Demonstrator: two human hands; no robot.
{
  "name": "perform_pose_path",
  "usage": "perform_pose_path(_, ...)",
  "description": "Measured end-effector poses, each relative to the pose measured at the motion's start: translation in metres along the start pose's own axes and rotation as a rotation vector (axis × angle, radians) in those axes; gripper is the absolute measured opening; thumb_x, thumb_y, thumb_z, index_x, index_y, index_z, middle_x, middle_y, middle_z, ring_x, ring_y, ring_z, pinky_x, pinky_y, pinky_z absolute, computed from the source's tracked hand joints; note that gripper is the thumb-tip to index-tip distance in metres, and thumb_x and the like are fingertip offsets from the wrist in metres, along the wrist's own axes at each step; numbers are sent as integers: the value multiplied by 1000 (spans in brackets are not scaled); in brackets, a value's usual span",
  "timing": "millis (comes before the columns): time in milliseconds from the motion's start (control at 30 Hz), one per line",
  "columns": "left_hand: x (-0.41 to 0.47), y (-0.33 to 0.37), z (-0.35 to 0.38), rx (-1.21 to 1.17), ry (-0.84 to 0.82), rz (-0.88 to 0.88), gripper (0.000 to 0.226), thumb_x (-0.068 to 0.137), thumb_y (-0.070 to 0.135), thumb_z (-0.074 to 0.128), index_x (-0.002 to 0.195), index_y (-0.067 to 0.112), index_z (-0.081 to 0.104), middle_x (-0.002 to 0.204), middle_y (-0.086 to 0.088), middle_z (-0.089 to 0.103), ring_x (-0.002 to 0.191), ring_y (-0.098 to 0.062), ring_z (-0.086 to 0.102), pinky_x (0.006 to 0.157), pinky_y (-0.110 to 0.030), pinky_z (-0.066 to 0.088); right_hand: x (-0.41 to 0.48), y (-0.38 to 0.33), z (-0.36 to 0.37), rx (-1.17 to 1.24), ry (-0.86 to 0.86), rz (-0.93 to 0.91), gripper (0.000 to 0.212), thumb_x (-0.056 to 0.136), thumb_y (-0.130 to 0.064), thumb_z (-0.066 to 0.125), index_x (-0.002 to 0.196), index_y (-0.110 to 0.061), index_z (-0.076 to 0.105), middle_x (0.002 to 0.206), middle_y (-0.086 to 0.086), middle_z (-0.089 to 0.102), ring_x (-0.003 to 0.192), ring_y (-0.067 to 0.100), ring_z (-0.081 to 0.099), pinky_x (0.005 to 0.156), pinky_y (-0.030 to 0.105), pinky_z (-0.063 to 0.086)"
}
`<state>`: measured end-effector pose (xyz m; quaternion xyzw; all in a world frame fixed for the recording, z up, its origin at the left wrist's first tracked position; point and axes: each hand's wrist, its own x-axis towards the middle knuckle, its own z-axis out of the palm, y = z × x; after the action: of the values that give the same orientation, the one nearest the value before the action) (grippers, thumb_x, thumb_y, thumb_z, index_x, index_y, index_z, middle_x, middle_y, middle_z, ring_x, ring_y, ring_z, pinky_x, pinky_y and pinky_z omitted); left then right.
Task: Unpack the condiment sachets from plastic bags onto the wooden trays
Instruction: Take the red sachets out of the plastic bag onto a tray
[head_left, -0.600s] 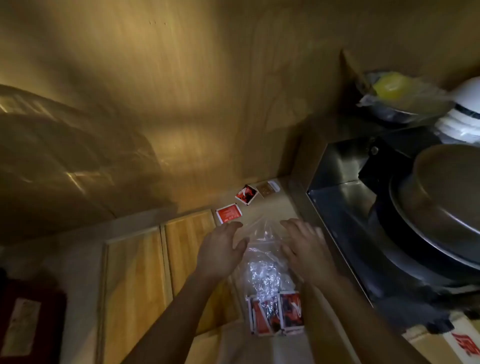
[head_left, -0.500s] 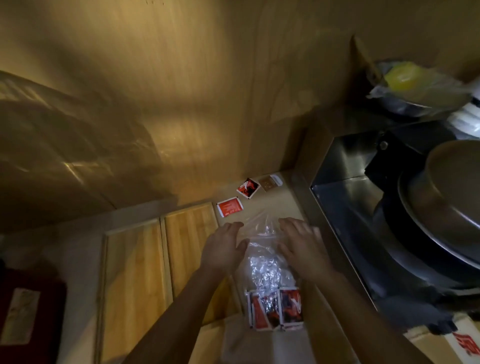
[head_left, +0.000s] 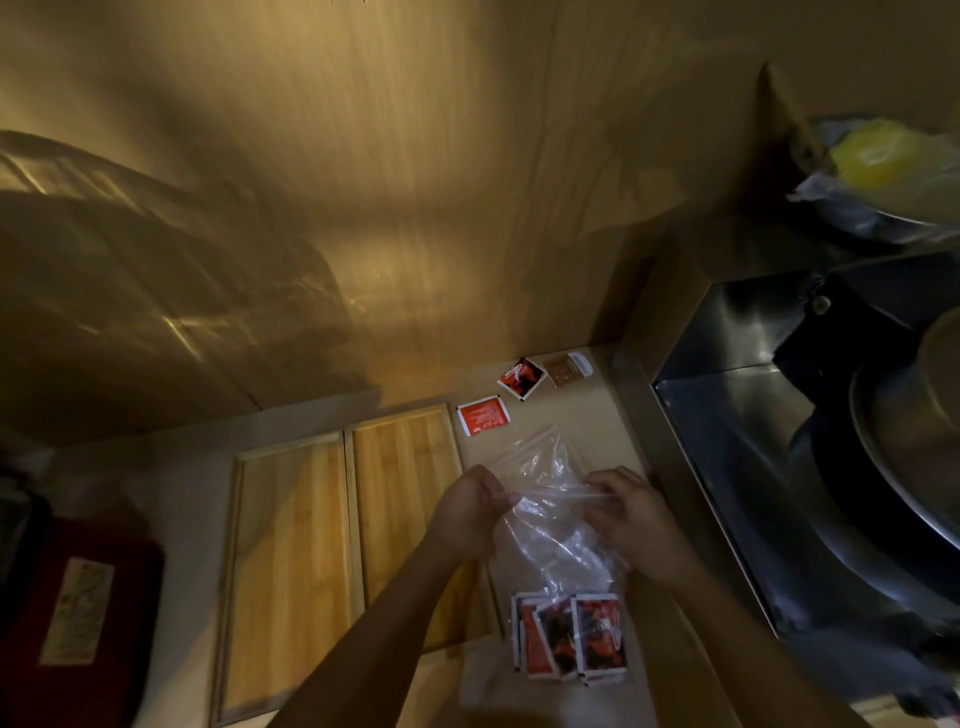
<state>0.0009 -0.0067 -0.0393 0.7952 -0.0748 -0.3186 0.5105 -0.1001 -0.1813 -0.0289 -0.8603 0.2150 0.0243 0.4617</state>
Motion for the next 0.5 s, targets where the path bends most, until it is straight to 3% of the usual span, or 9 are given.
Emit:
perform_pose_path(100, -3, 0, -4, -329, -46, -25, 32, 76, -24, 54, 71, 7, 46, 68, -6, 45, 55, -6, 54, 50, -13, 49, -10, -4, 0, 216, 5, 46, 22, 83, -9, 63, 96, -26, 59, 99, -3, 64, 88, 12, 64, 68, 22, 55)
perform_pose_path(200, -9, 4, -11, -458, -80, -48, 31, 72, -23, 59, 86, 3, 53, 69, -9, 49, 54, -12, 63, 53, -20, 56, -16, -10, -3, 283, 21, 89, 13, 82, -8, 64, 81, -21, 61, 82, 3, 67, 75, 21, 67, 64, 35, 56)
perform_pose_path(267, -15, 10, -14, -402, -91, -49, 23, 74, -17, 63, 88, 2, 60, 68, -6, 54, 52, -7, 65, 54, -21, 56, -18, -15, -6, 243, 30, 73, 7, 82, -6, 63, 77, -11, 61, 73, 6, 65, 68, 22, 64, 60, 35, 54)
perform_pose_path(367, -33, 24, -21, -276, -136, 34, 10, 79, -8, 63, 79, 1, 66, 63, -1, 63, 47, -1, 59, 47, -15, 48, -24, -27, -13, 246, 27, 38, 14, 81, -1, 62, 69, -6, 58, 60, 5, 57, 57, 15, 55, 51, 23, 46)
perform_pose_path(433, -47, 33, -30, -251, -182, 99, 10, 81, -5, 62, 75, 2, 66, 54, 2, 62, 46, -3, 55, 47, -15, 45, -30, -38, -19, 259, 23, 34, 14, 81, 0, 63, 68, -4, 59, 54, 1, 55, 50, 10, 51, 46, 19, 42)
perform_pose_path(500, -64, 44, -41, -184, -226, 176, 14, 82, 0, 61, 72, 7, 66, 59, -2, 61, 52, -6, 55, 53, -17, 46, -36, -51, -27, 274, -4, 8, 16, 80, 1, 64, 66, -5, 60, 51, -1, 55, 48, 11, 51, 43, 18, 41)
